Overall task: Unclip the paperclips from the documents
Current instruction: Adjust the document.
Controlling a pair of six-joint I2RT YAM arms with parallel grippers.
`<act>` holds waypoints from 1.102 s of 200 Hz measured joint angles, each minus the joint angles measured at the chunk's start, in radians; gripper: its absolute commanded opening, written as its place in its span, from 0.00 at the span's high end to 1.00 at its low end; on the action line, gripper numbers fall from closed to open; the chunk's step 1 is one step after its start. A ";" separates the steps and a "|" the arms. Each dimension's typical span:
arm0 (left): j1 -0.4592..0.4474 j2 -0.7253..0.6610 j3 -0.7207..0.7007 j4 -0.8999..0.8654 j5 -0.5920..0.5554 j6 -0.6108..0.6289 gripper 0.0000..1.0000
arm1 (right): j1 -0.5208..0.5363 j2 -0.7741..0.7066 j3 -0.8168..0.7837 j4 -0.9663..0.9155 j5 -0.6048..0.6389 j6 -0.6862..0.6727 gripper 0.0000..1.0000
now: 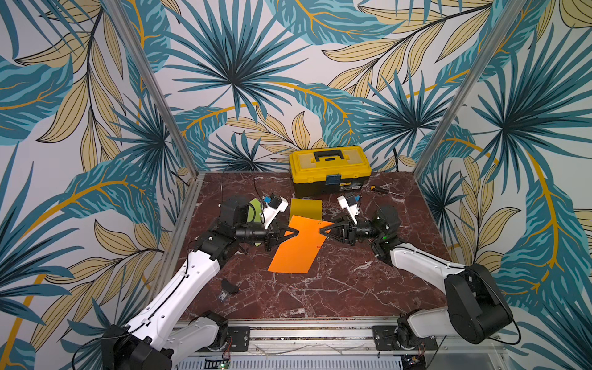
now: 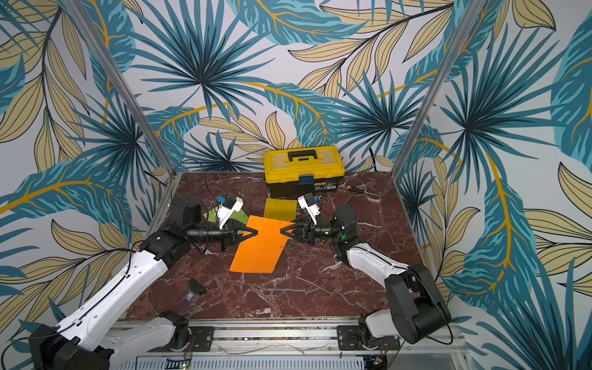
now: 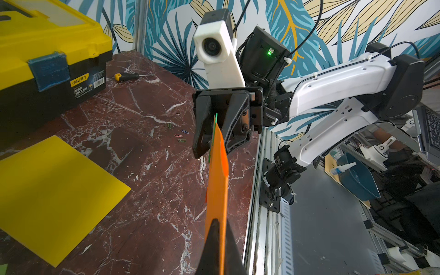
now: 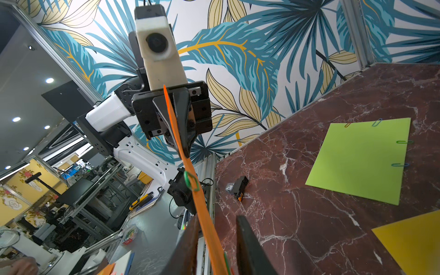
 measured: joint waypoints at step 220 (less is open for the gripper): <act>0.008 0.079 -0.032 0.001 0.040 -0.056 0.79 | 0.004 -0.028 0.125 -0.492 -0.019 -0.290 1.00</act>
